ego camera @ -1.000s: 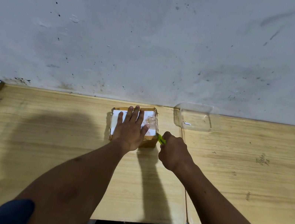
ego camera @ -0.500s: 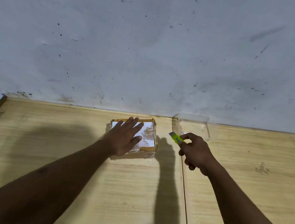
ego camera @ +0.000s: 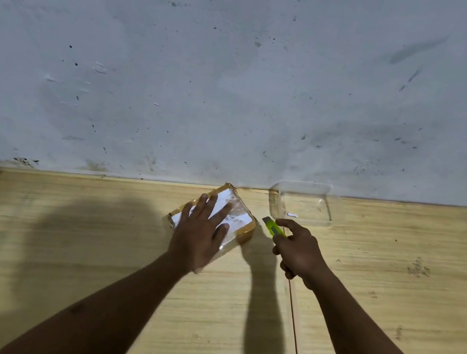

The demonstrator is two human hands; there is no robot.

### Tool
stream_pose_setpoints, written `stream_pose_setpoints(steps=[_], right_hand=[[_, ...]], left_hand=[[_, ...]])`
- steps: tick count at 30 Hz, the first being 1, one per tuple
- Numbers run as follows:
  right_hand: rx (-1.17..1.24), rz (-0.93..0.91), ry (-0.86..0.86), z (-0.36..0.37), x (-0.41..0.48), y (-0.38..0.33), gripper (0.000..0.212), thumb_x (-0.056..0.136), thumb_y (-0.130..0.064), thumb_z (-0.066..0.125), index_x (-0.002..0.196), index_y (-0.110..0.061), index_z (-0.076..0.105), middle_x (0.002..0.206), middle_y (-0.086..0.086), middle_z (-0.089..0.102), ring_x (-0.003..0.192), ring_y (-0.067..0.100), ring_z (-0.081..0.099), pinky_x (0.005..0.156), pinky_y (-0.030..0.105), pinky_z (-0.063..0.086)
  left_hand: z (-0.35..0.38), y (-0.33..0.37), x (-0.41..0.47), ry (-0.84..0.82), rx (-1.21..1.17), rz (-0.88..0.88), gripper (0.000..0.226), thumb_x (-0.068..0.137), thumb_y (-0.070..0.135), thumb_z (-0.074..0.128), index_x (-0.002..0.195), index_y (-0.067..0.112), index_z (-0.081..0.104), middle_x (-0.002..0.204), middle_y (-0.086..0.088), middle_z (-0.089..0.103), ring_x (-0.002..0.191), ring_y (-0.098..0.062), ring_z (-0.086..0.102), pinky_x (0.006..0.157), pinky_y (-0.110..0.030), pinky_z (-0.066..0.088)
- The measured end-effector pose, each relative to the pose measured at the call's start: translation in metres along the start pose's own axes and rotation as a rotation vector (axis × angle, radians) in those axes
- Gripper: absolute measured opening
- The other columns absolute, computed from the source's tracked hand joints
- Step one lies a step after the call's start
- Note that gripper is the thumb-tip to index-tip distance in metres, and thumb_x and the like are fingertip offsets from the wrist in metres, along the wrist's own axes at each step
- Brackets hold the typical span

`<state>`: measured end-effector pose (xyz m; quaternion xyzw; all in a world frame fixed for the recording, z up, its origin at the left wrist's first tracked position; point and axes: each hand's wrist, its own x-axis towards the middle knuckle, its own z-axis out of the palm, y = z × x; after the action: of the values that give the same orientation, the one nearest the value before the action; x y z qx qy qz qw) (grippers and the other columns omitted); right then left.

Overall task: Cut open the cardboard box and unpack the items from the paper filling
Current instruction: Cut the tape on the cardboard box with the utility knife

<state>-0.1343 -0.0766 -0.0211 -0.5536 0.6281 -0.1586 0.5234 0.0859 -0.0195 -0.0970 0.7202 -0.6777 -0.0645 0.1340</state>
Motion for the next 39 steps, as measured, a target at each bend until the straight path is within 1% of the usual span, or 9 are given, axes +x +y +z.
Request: stream_pose_setpoints(steps=[4, 8, 11, 15, 20, 27, 31, 34, 39], right_hand=[[0.033, -0.001, 0.041, -0.002, -0.002, 0.0, 0.047, 0.088, -0.009, 0.048, 0.13, -0.027, 0.057, 0.078, 0.012, 0.066, 0.038, 0.018, 0.045, 0.037, 0.023, 0.039], [0.057, 0.005, 0.059, -0.003, -0.007, 0.005, 0.047, 0.089, -0.008, 0.047, 0.131, -0.027, 0.056, 0.077, 0.011, 0.065, 0.04, 0.018, 0.046, 0.037, 0.024, 0.039], [0.083, 0.012, 0.061, -0.002, -0.011, 0.01, 0.049, 0.089, -0.007, 0.047, 0.133, -0.027, 0.055, 0.078, 0.012, 0.066, 0.041, 0.019, 0.046, 0.038, 0.024, 0.04], [0.154, 0.021, 0.043, 0.006, -0.013, 0.016, 0.048, 0.09, -0.006, 0.048, 0.132, -0.027, 0.056, 0.08, 0.014, 0.065, 0.039, 0.018, 0.044, 0.037, 0.023, 0.037], [0.212, 0.003, 0.03, 0.016, -0.014, 0.019, 0.048, 0.089, -0.006, 0.049, 0.13, -0.03, 0.056, 0.078, 0.013, 0.065, 0.04, 0.021, 0.044, 0.037, 0.023, 0.036], [0.302, -0.019, 0.044, 0.018, -0.008, 0.023, 0.043, 0.092, -0.007, 0.049, 0.126, -0.033, 0.058, 0.079, 0.011, 0.064, 0.039, 0.019, 0.043, 0.038, 0.023, 0.035], [0.307, -0.035, 0.03, 0.018, 0.004, 0.02, 0.043, 0.094, -0.007, 0.049, 0.127, -0.033, 0.058, 0.078, 0.01, 0.064, 0.039, 0.02, 0.043, 0.038, 0.023, 0.034], [0.313, -0.044, 0.001, 0.017, 0.012, 0.016, 0.043, 0.095, -0.007, 0.049, 0.129, -0.03, 0.057, 0.079, 0.011, 0.063, 0.04, 0.021, 0.043, 0.038, 0.023, 0.033], [0.303, -0.044, -0.019, 0.015, 0.026, 0.004, 0.044, 0.094, -0.006, 0.048, 0.131, -0.029, 0.056, 0.079, 0.012, 0.061, 0.039, 0.021, 0.04, 0.038, 0.021, 0.031]], left_hand=[[0.012, 0.054, 0.01, -0.048, -0.066, -0.316, 0.062, 0.096, 0.048, 0.006, 0.154, 0.032, 0.019, 0.164, -0.007, 0.01, 0.152, -0.026, 0.0, 0.12, -0.049, 0.002], [0.01, 0.075, 0.016, -0.088, -0.153, -0.4, 0.058, 0.102, 0.044, 0.024, 0.156, 0.029, 0.012, 0.165, -0.009, -0.003, 0.151, -0.027, -0.012, 0.12, -0.051, -0.005], [-0.002, 0.066, 0.016, -0.134, -0.148, -0.352, 0.059, 0.101, 0.046, 0.031, 0.155, 0.027, 0.018, 0.165, -0.007, 0.004, 0.151, -0.027, -0.006, 0.12, -0.048, 0.0], [-0.014, 0.045, 0.015, -0.156, -0.048, -0.171, 0.056, 0.1, 0.047, 0.033, 0.152, 0.026, 0.027, 0.163, -0.004, 0.017, 0.151, -0.025, 0.009, 0.122, -0.044, 0.013], [-0.016, 0.034, 0.02, -0.196, 0.038, 0.05, 0.056, 0.103, 0.043, 0.031, 0.154, 0.022, 0.022, 0.164, -0.006, 0.011, 0.152, -0.024, 0.003, 0.121, -0.039, 0.011], [0.003, 0.032, 0.019, -0.117, -0.009, 0.029, 0.062, 0.099, 0.048, 0.015, 0.154, 0.02, 0.022, 0.164, -0.008, 0.011, 0.152, -0.026, 0.002, 0.121, -0.04, 0.006], [0.007, 0.04, 0.021, -0.067, -0.02, -0.058, 0.055, 0.104, 0.043, 0.025, 0.154, 0.022, 0.022, 0.164, -0.008, 0.012, 0.152, -0.027, 0.004, 0.122, -0.042, 0.007], [0.005, 0.045, 0.023, -0.079, -0.018, -0.123, 0.055, 0.104, 0.044, 0.025, 0.155, 0.024, 0.019, 0.164, -0.008, 0.01, 0.152, -0.028, 0.002, 0.121, -0.043, 0.006], [0.003, 0.032, 0.033, -0.066, -0.051, -0.071, 0.057, 0.103, 0.044, 0.03, 0.154, 0.02, 0.025, 0.164, -0.01, 0.012, 0.152, -0.028, 0.003, 0.122, -0.043, 0.01]])
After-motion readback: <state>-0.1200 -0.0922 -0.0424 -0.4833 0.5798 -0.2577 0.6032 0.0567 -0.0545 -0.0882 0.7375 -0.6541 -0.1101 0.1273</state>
